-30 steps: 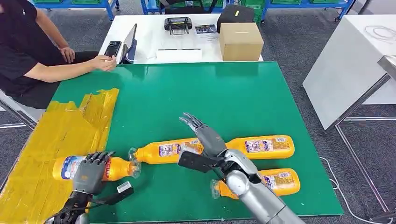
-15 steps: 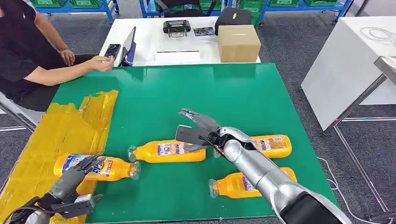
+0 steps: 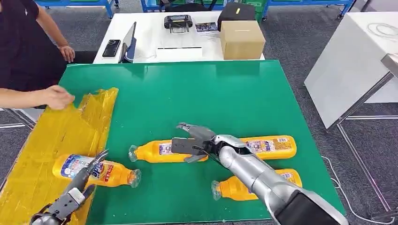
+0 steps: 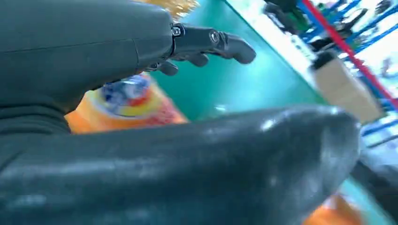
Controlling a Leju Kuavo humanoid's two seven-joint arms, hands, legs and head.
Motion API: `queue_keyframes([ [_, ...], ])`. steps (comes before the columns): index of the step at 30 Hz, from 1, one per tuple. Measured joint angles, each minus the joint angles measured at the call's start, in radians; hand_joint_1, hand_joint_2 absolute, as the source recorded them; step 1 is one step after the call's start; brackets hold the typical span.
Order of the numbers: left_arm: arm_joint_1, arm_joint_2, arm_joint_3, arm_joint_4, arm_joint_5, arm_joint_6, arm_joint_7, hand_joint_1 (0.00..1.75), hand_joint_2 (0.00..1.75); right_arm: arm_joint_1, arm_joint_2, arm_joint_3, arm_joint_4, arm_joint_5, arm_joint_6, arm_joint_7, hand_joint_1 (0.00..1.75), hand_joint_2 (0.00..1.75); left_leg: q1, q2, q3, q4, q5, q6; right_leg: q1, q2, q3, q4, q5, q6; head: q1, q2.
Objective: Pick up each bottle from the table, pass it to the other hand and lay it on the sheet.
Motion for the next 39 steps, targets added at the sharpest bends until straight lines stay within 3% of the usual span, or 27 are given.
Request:
queue_keyframes([
  [4,0.005,-0.036,0.015,-0.046,0.05,-0.089,0.0,0.0,0.0,0.0,0.001,0.017,0.018,0.009,0.0,0.005,0.0,1.75,0.0,0.0,-0.002,0.0,0.0,0.0,0.0,0.0,-0.002,0.0,0.0,0.0,0.0,0.0],
  [9,0.007,-0.158,0.142,-0.111,0.13,-0.368,0.0,0.0,0.0,0.001,0.017,0.051,0.064,0.045,-0.011,0.015,0.0,1.75,0.0,0.001,-0.004,0.0,0.0,0.0,0.0,0.001,-0.005,0.0,0.0,0.0,0.0,0.0],
  [13,0.003,-0.229,0.218,-0.137,0.131,-0.423,0.0,0.0,0.0,-0.002,0.039,0.081,0.1,0.072,-0.023,0.026,0.07,1.75,0.0,0.002,-0.003,0.0,0.0,0.0,0.0,0.003,-0.005,0.0,0.0,0.0,0.0,0.0],
  [14,0.003,-0.241,0.231,-0.141,0.13,-0.427,0.0,0.0,0.0,-0.003,0.042,0.086,0.106,0.073,-0.023,0.027,0.37,1.75,0.0,0.002,-0.003,0.0,0.0,0.0,0.0,0.003,-0.005,0.0,0.0,0.0,0.0,0.0],
  [15,0.002,-0.252,0.241,-0.144,0.13,-0.433,0.0,0.0,0.0,-0.005,0.046,0.092,0.113,0.082,-0.023,0.032,1.45,1.75,0.0,0.002,-0.003,0.0,0.0,0.0,0.0,0.003,-0.005,0.0,0.0,0.0,0.0,0.0],
  [16,0.002,-0.264,0.25,-0.147,0.13,-0.442,0.0,0.0,0.0,-0.01,0.05,0.101,0.122,0.099,-0.019,0.044,1.75,1.75,0.0,0.002,-0.003,0.0,0.0,0.0,0.0,0.004,-0.005,0.0,0.0,0.0,0.0,0.0],
  [25,-0.043,-0.352,0.3,-0.145,0.135,-0.5,0.0,0.0,0.0,-0.03,0.106,0.227,0.224,0.248,-0.017,0.169,1.75,1.75,0.001,0.008,0.012,-0.001,-0.007,-0.003,0.001,0.011,-0.004,-0.001,-0.001,-0.002,-0.001,0.0],
  [34,-0.076,-0.408,0.359,-0.102,0.202,-0.574,0.001,0.0,0.0,-0.02,0.129,0.241,0.262,0.26,-0.06,0.211,1.75,1.75,0.001,0.014,0.019,-0.001,-0.007,-0.003,0.001,0.015,0.001,-0.001,-0.001,-0.002,0.0,0.0],
  [39,-0.088,-0.429,0.411,-0.048,0.287,-0.625,0.02,0.0,0.0,0.006,0.13,0.195,0.264,0.197,-0.162,0.19,1.75,1.75,0.001,0.014,0.019,-0.001,-0.007,-0.003,0.001,0.016,0.002,-0.001,-0.001,-0.002,-0.001,0.0],
])
